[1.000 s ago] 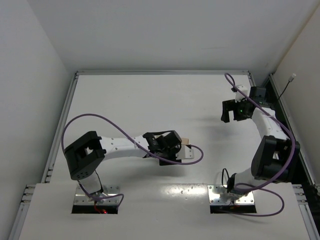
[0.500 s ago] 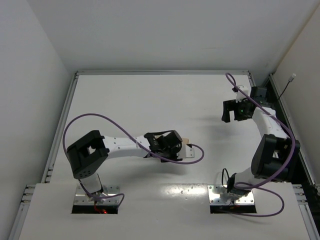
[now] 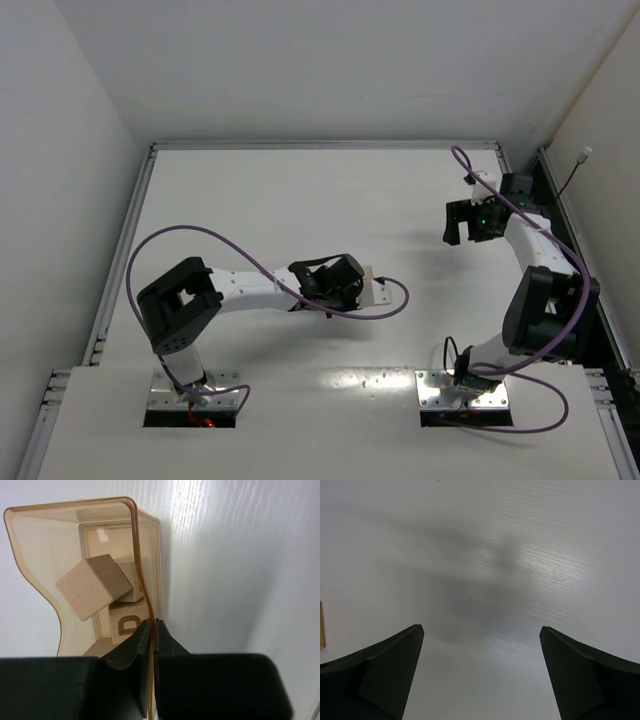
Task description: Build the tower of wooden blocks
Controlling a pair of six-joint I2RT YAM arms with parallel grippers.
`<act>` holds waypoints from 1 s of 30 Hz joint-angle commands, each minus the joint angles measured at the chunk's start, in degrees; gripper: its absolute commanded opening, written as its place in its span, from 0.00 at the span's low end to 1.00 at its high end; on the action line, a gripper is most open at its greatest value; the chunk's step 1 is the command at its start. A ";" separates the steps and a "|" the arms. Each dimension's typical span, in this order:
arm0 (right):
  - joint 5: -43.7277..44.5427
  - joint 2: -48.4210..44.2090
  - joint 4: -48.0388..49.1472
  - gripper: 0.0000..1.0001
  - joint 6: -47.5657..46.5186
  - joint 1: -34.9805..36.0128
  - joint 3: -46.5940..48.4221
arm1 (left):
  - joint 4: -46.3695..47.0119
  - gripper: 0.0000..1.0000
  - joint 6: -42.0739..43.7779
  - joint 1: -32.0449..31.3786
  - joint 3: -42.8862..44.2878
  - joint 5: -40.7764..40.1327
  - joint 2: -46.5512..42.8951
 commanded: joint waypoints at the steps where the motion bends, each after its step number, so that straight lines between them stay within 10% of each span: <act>1: -1.36 0.08 0.49 1.00 0.71 -0.31 2.37 | -0.96 0.00 -3.11 2.63 -1.02 1.33 3.87; 12: -2.50 -0.45 -0.03 1.00 0.18 -0.31 1.84 | -5.43 0.00 -10.57 13.79 6.70 13.18 -0.08; 30: -4.70 0.08 -0.56 1.00 0.71 -0.31 1.84 | -2.19 0.00 -30.62 38.23 14.71 63.63 12.12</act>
